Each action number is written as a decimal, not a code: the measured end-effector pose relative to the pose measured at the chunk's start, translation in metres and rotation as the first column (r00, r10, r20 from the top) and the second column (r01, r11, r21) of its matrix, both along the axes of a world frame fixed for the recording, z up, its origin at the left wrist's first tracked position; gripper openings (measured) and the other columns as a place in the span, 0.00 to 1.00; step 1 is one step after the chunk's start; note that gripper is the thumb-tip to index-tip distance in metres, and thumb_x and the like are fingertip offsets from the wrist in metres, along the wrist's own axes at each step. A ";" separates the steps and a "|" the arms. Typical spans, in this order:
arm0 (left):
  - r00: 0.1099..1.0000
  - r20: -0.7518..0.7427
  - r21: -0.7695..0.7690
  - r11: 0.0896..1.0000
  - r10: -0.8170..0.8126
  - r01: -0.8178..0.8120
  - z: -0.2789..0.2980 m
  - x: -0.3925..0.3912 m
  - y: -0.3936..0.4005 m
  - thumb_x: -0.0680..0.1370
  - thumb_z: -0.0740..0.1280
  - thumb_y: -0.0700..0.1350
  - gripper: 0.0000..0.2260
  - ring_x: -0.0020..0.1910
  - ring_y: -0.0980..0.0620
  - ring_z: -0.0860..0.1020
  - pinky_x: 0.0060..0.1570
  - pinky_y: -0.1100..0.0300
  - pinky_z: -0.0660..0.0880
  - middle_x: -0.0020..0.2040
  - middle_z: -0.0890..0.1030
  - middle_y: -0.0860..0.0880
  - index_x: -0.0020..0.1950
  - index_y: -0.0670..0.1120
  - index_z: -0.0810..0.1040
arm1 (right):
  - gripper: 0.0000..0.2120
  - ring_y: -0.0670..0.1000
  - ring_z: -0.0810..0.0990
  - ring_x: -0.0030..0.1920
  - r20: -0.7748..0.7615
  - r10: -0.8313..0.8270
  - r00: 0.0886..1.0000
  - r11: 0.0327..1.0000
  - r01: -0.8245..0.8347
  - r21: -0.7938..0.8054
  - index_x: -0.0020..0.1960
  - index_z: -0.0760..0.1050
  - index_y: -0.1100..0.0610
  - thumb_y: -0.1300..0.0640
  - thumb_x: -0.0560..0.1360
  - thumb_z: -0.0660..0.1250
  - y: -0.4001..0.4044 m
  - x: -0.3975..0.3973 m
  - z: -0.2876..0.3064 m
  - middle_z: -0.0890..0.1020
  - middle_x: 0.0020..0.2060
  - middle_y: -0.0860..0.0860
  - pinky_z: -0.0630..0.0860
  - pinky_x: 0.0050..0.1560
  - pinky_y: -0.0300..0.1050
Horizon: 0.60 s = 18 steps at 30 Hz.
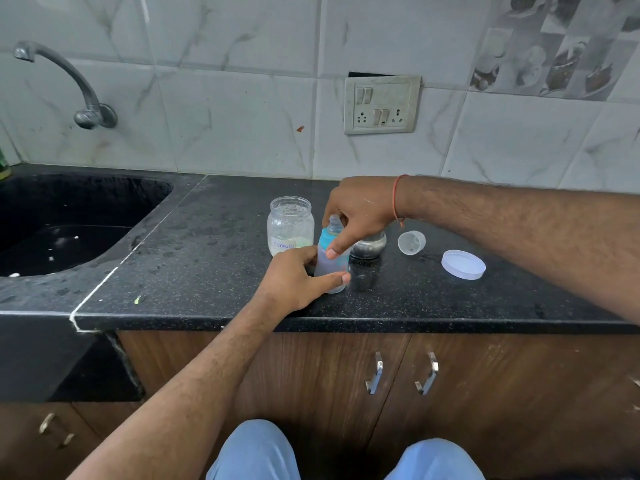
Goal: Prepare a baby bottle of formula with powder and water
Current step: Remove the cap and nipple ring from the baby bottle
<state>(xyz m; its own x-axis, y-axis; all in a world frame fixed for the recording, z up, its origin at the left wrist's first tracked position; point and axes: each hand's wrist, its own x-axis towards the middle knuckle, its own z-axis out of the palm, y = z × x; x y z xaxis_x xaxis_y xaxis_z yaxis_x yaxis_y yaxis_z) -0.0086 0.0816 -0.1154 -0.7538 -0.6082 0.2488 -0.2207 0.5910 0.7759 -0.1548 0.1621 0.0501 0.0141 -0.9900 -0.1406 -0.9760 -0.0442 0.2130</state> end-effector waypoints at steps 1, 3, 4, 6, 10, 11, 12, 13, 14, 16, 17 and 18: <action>1.000 0.001 0.003 1.000 -0.008 0.008 0.000 0.000 0.000 0.74 0.82 0.58 0.15 0.33 0.73 0.77 0.32 0.75 0.69 0.31 0.79 0.62 0.41 0.56 0.78 | 0.29 0.51 0.79 0.33 -0.017 0.015 1.000 1.000 -0.015 0.003 0.49 0.85 0.55 0.28 0.71 0.73 0.000 -0.001 0.000 0.84 0.33 0.49 0.75 0.37 0.47; 1.000 0.006 0.001 1.000 -0.023 0.023 0.000 0.001 -0.001 0.74 0.82 0.60 0.13 0.35 0.73 0.78 0.34 0.75 0.70 0.36 0.82 0.62 0.46 0.56 0.81 | 0.30 0.53 0.83 0.40 -0.042 0.042 0.998 0.999 -0.041 0.021 0.57 0.86 0.53 0.28 0.71 0.72 0.000 -0.004 0.000 0.87 0.39 0.49 0.79 0.43 0.48; 1.000 0.007 0.000 1.000 -0.028 0.028 0.001 0.001 -0.002 0.73 0.82 0.61 0.14 0.37 0.72 0.80 0.35 0.75 0.70 0.39 0.84 0.62 0.49 0.56 0.83 | 0.30 0.53 0.84 0.43 -0.042 0.055 0.998 0.998 -0.053 0.033 0.60 0.85 0.52 0.29 0.72 0.72 -0.002 -0.005 0.001 0.88 0.42 0.49 0.80 0.45 0.48; 1.000 0.008 -0.005 1.000 -0.028 0.028 0.001 0.001 -0.002 0.73 0.81 0.63 0.16 0.41 0.68 0.82 0.38 0.73 0.71 0.42 0.86 0.62 0.53 0.55 0.85 | 0.30 0.53 0.85 0.48 -0.052 0.087 0.995 0.994 -0.083 0.069 0.67 0.83 0.48 0.30 0.72 0.73 -0.004 -0.007 0.004 0.88 0.49 0.49 0.79 0.49 0.47; 0.999 0.020 0.009 0.999 -0.033 0.033 0.000 0.001 -0.003 0.73 0.81 0.63 0.16 0.46 0.67 0.83 0.42 0.71 0.72 0.45 0.87 0.63 0.55 0.56 0.85 | 0.32 0.48 0.83 0.52 -0.067 0.140 0.988 0.983 -0.131 0.127 0.71 0.79 0.46 0.32 0.72 0.74 -0.007 -0.013 0.010 0.87 0.54 0.48 0.69 0.44 0.31; 0.999 0.022 0.013 0.999 -0.033 0.032 0.000 0.000 -0.003 0.73 0.81 0.63 0.17 0.46 0.67 0.83 0.43 0.71 0.72 0.45 0.87 0.63 0.55 0.56 0.86 | 0.32 0.47 0.83 0.52 -0.064 0.152 0.986 0.980 -0.143 0.135 0.71 0.79 0.45 0.32 0.72 0.75 -0.009 -0.016 0.010 0.87 0.54 0.47 0.67 0.43 0.29; 0.999 0.022 0.014 0.999 -0.033 0.032 0.000 0.000 -0.004 0.73 0.81 0.64 0.18 0.46 0.67 0.83 0.44 0.71 0.73 0.46 0.87 0.63 0.56 0.55 0.87 | 0.32 0.46 0.83 0.51 -0.061 0.173 0.983 0.977 -0.163 0.140 0.71 0.79 0.45 0.33 0.72 0.75 -0.010 -0.016 0.011 0.87 0.54 0.47 0.67 0.44 0.29; 0.999 0.021 0.013 0.999 -0.034 0.034 0.000 0.000 -0.005 0.73 0.81 0.64 0.20 0.47 0.67 0.84 0.45 0.70 0.73 0.46 0.88 0.63 0.58 0.54 0.87 | 0.31 0.45 0.82 0.51 -0.067 0.192 0.979 0.972 -0.180 0.152 0.71 0.79 0.44 0.33 0.72 0.75 -0.011 -0.016 0.012 0.87 0.54 0.46 0.68 0.44 0.30; 0.999 0.024 0.012 0.999 -0.036 0.036 0.000 0.000 -0.005 0.73 0.81 0.64 0.20 0.48 0.67 0.84 0.46 0.70 0.74 0.47 0.88 0.62 0.59 0.54 0.87 | 0.31 0.45 0.82 0.50 -0.067 0.223 0.972 0.964 -0.210 0.162 0.71 0.79 0.43 0.34 0.72 0.76 -0.012 -0.016 0.014 0.87 0.54 0.45 0.70 0.45 0.33; 0.999 0.028 0.015 0.999 -0.043 0.043 0.000 0.000 -0.006 0.73 0.81 0.64 0.21 0.50 0.67 0.84 0.48 0.69 0.75 0.50 0.88 0.62 0.61 0.54 0.87 | 0.29 0.44 0.83 0.49 -0.053 0.289 0.956 0.943 -0.275 0.185 0.70 0.79 0.40 0.37 0.71 0.78 -0.015 -0.012 0.019 0.87 0.56 0.43 0.75 0.49 0.40; 0.999 0.028 0.018 0.999 -0.045 0.045 -0.001 0.000 -0.006 0.73 0.81 0.63 0.22 0.51 0.67 0.84 0.48 0.69 0.75 0.51 0.88 0.62 0.62 0.54 0.87 | 0.28 0.43 0.83 0.47 -0.044 0.317 0.948 0.931 -0.302 0.204 0.70 0.80 0.39 0.40 0.71 0.80 -0.016 -0.010 0.019 0.86 0.57 0.42 0.76 0.51 0.43; 0.999 0.027 0.017 0.999 -0.045 0.044 -0.001 0.000 -0.006 0.73 0.81 0.63 0.22 0.52 0.66 0.84 0.49 0.68 0.76 0.52 0.88 0.62 0.62 0.54 0.87 | 0.28 0.42 0.83 0.46 -0.055 0.342 0.938 0.923 -0.324 0.207 0.69 0.80 0.38 0.43 0.70 0.81 -0.016 -0.010 0.020 0.86 0.57 0.41 0.78 0.52 0.45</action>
